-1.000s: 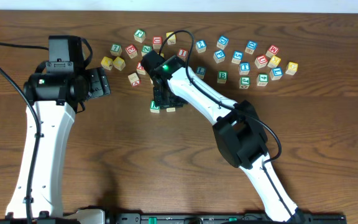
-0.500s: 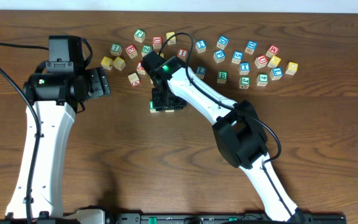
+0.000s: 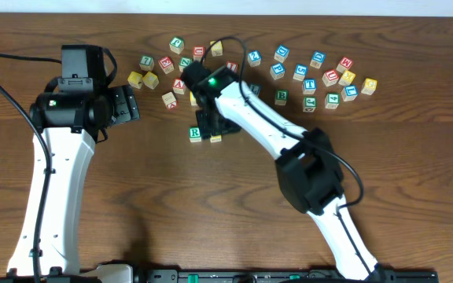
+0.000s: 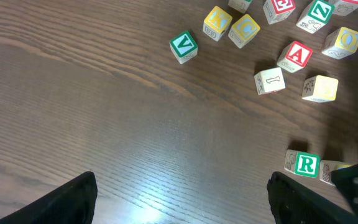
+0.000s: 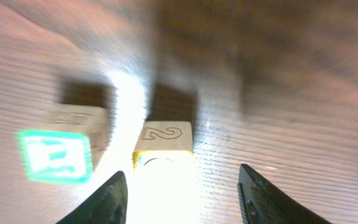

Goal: Spell out ROBOT
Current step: 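Move the right gripper to the green B block and grasp it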

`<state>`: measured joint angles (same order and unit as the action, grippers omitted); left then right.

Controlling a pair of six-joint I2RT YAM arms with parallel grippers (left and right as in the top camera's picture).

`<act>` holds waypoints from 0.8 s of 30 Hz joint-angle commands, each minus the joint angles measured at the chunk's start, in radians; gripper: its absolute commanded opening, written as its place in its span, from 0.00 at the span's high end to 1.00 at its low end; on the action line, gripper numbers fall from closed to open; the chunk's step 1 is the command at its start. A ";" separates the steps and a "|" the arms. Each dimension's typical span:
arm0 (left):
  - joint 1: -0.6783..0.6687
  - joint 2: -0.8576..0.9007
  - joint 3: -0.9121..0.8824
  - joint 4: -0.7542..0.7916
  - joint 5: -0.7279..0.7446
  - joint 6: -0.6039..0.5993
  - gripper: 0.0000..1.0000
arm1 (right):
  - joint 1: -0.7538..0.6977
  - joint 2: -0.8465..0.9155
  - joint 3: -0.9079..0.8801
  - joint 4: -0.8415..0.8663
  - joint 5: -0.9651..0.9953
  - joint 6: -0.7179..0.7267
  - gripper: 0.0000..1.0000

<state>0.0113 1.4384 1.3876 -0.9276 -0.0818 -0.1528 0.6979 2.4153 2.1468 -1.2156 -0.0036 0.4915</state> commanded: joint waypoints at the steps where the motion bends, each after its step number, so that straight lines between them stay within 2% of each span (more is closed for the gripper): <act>1: 0.005 -0.002 0.017 -0.003 -0.013 0.010 0.13 | -0.036 -0.110 0.083 0.020 0.032 -0.051 0.46; 14: 0.005 -0.002 0.017 -0.003 -0.013 0.009 0.13 | -0.083 -0.078 0.145 0.418 0.060 -0.142 0.30; 17: 0.005 -0.002 0.017 -0.004 -0.013 0.009 0.13 | -0.082 -0.059 0.145 0.428 0.080 -0.140 0.27; 24: 0.004 -0.002 0.017 -0.011 -0.011 0.009 0.14 | -0.127 -0.058 0.145 0.357 0.080 -0.102 0.29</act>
<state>0.0113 1.4384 1.3876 -0.9352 -0.0818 -0.1528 0.6025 2.3394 2.2745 -0.8276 0.0547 0.3737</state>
